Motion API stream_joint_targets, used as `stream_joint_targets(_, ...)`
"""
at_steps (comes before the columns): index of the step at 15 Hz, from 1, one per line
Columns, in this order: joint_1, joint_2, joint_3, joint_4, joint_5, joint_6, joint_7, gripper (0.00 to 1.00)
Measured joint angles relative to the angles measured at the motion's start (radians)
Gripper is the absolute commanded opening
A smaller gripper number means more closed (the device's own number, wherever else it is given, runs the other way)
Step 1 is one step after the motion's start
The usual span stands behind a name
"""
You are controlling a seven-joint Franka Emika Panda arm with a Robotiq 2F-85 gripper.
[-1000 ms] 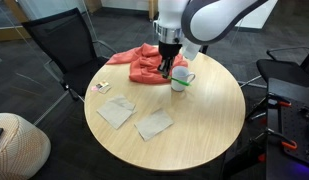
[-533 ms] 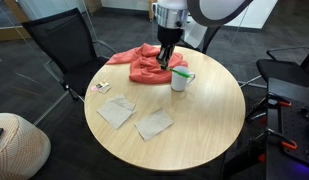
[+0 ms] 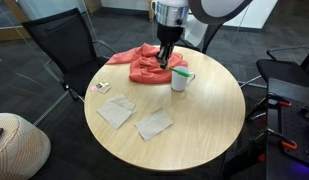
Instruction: Put the pen in the mug
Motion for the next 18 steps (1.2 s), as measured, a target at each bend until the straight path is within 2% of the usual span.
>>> stream_joint_targets(4, 0.0, 0.006, 0.0, 0.0, -0.001, 0.002, 0.01, 0.03)
stream_joint_targets(9, 0.01, 0.02, -0.018, 0.0, -0.08, 0.039, 0.146, 0.03)
stream_joint_targets(14, 0.069, 0.034, -0.097, -0.001, -0.25, 0.089, 0.404, 0.03)
stream_joint_targets(18, 0.133, 0.045, -0.173, -0.001, -0.423, 0.1, 0.676, 0.03)
